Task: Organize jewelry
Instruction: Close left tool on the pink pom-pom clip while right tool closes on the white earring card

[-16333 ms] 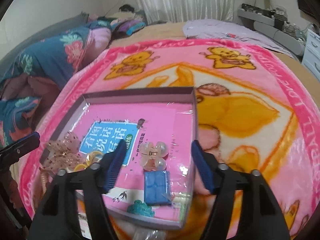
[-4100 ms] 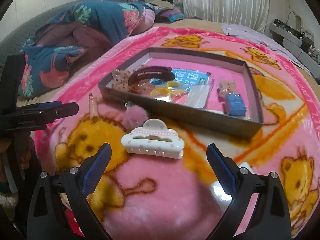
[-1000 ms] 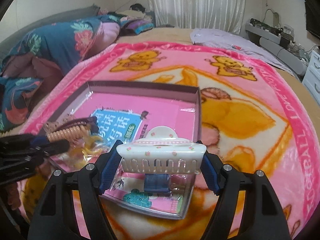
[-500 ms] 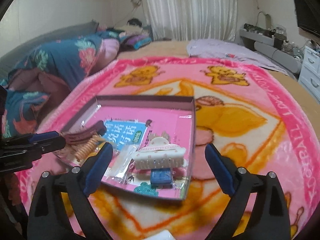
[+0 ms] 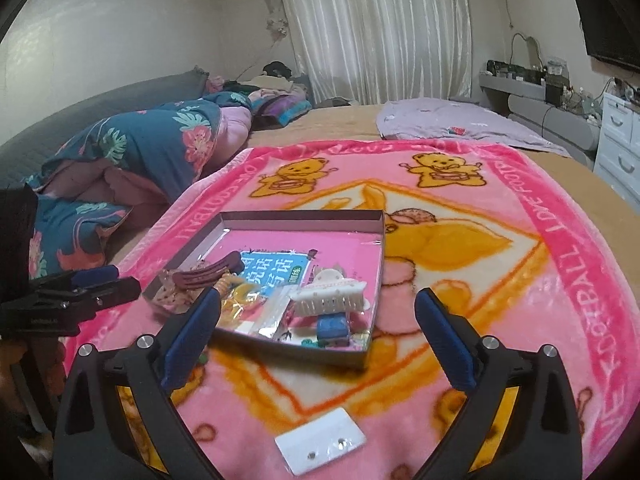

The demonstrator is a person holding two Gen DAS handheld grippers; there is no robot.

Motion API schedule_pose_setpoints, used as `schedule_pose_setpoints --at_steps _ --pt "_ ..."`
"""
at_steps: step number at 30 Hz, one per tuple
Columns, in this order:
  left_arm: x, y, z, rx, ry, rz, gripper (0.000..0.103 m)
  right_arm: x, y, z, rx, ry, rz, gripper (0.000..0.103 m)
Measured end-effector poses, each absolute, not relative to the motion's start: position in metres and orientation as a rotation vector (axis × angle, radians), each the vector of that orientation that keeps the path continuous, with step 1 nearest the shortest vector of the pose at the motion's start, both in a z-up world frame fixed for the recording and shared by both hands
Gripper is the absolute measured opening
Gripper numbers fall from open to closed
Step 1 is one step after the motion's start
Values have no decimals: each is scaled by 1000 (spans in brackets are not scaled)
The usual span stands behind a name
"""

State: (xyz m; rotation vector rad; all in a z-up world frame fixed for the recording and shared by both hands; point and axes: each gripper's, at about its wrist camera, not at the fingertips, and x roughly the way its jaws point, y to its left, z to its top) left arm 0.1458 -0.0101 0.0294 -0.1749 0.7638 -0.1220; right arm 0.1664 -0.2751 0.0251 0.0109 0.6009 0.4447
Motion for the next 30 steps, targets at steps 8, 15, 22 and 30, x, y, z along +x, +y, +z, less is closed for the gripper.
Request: schedule_pose_setpoints --at_steps 8,15,22,30 --pt "132 -8 25 -161 778 -103 93 146 -282 14 -21 636 443 97" --pt "124 -9 12 -150 811 -92 93 135 -279 -8 -38 719 446 97" --pt "120 -12 -10 -143 869 -98 93 133 -277 -37 -6 850 415 97" --pt "120 -15 -40 -143 937 -102 93 138 -276 -69 91 1006 390 96"
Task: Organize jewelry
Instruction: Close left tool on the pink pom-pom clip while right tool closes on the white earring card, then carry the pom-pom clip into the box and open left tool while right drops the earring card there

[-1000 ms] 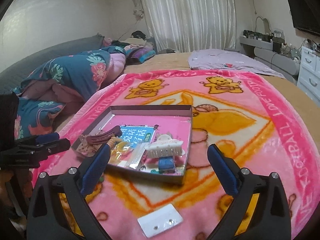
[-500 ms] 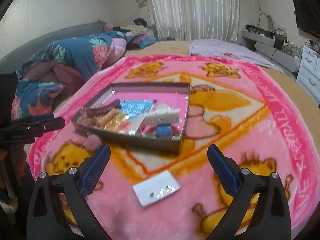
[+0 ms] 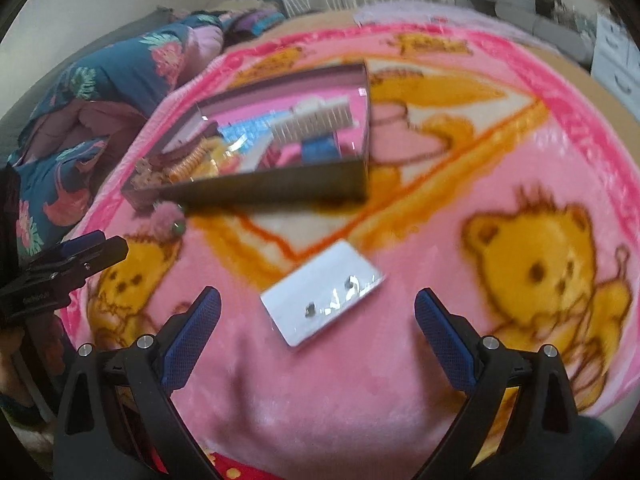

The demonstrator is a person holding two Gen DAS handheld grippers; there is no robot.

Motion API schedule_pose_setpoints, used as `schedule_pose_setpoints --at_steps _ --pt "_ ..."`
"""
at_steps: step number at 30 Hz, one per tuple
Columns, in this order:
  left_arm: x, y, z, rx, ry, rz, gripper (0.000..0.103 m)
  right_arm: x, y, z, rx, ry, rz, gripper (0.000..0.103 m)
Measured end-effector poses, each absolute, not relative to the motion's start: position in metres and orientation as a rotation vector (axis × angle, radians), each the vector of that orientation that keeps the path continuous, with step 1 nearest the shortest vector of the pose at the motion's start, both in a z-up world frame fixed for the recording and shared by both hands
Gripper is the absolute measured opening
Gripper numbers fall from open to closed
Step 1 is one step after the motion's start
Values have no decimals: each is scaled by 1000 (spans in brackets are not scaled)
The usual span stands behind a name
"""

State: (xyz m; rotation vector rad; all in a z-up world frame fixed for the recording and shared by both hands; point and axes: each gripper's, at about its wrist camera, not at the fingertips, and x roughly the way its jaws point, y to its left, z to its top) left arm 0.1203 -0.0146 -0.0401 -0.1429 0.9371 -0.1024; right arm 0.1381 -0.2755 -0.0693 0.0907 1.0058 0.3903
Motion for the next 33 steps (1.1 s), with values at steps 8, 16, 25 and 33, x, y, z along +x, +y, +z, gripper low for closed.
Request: schedule_pose_setpoints --at_steps 8,16,25,33 --pt "136 -20 -53 -189 956 -129 93 147 -264 -78 53 987 385 48" --pt "162 -27 -67 -214 968 -127 59 139 -258 -61 24 893 469 42" --pt "153 -22 -62 -217 946 -156 24 134 -264 -40 59 816 501 41" --pt "127 -7 -17 -242 843 -197 24 128 -259 -12 20 716 528 41"
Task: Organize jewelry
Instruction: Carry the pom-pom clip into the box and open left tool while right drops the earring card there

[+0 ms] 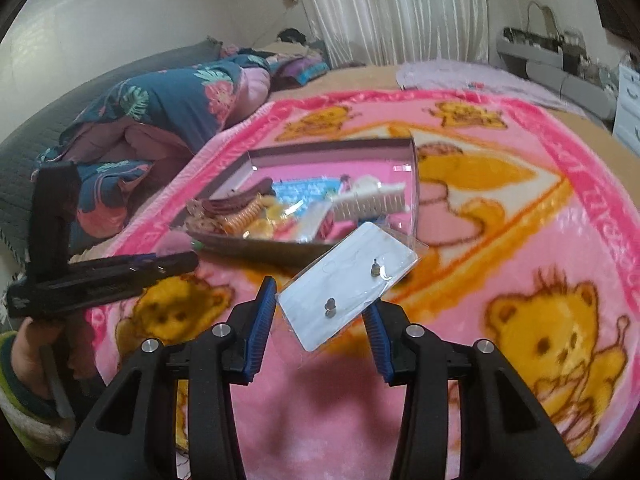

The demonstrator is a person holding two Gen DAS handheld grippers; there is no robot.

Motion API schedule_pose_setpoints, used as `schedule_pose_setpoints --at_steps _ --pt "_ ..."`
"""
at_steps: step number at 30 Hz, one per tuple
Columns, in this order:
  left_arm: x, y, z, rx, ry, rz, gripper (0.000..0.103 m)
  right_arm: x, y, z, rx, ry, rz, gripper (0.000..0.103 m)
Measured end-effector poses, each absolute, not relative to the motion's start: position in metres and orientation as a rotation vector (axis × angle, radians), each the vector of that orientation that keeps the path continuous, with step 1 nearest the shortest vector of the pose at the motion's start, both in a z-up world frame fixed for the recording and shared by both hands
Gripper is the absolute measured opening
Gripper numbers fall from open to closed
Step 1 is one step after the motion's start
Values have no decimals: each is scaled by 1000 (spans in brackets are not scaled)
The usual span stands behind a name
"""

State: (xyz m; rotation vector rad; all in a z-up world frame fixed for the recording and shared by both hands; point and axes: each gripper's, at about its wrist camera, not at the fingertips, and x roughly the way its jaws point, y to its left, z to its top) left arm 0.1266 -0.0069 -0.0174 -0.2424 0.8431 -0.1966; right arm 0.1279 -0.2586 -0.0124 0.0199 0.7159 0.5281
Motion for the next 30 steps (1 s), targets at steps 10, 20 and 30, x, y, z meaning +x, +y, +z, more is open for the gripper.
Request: schedule_pose_setpoints --at_steps 10,20,30 --pt "138 15 21 -243 749 -145 24 145 -232 18 -49 629 561 41" --pt "169 26 31 -234 734 -121 24 173 -202 32 -90 598 585 41" --pt "196 22 6 -238 790 -133 24 208 -186 23 -127 611 565 41"
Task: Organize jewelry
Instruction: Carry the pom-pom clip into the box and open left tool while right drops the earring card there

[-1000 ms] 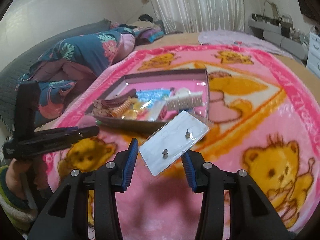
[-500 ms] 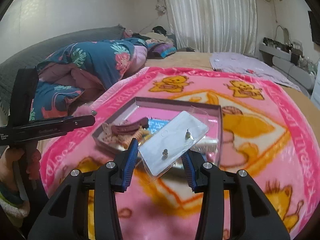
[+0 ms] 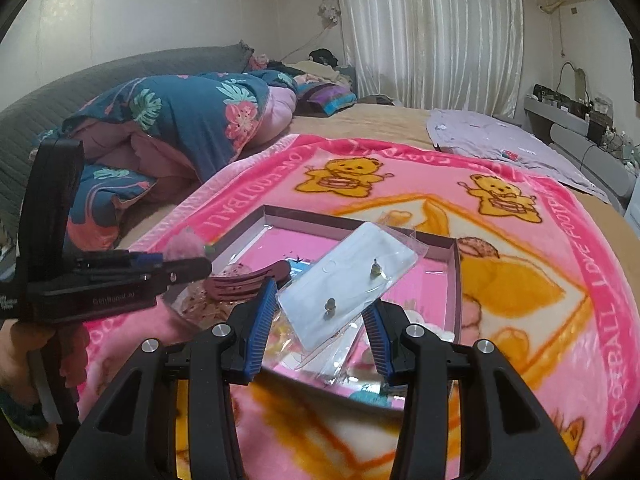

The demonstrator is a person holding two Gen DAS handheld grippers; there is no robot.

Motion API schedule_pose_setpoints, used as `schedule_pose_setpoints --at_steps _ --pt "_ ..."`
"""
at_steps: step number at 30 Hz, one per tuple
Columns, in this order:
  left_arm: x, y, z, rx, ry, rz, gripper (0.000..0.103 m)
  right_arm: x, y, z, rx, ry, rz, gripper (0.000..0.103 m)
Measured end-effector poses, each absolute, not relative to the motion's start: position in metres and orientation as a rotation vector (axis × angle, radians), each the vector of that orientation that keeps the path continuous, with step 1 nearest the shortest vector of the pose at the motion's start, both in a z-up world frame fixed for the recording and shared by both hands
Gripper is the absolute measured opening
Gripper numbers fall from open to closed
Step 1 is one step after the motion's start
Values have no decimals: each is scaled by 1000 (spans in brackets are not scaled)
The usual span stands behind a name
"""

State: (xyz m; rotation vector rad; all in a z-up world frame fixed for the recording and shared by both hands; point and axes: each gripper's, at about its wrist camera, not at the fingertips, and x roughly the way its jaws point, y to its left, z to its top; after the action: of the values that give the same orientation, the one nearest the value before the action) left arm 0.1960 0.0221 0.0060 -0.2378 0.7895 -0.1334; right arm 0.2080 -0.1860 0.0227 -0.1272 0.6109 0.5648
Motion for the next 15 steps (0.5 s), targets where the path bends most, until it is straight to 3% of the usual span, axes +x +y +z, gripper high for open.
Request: schedule_pose_setpoints --at_steps 15 --pt "212 22 -20 -229 856 -139 24 241 -164 -15 -232 714 558 41"
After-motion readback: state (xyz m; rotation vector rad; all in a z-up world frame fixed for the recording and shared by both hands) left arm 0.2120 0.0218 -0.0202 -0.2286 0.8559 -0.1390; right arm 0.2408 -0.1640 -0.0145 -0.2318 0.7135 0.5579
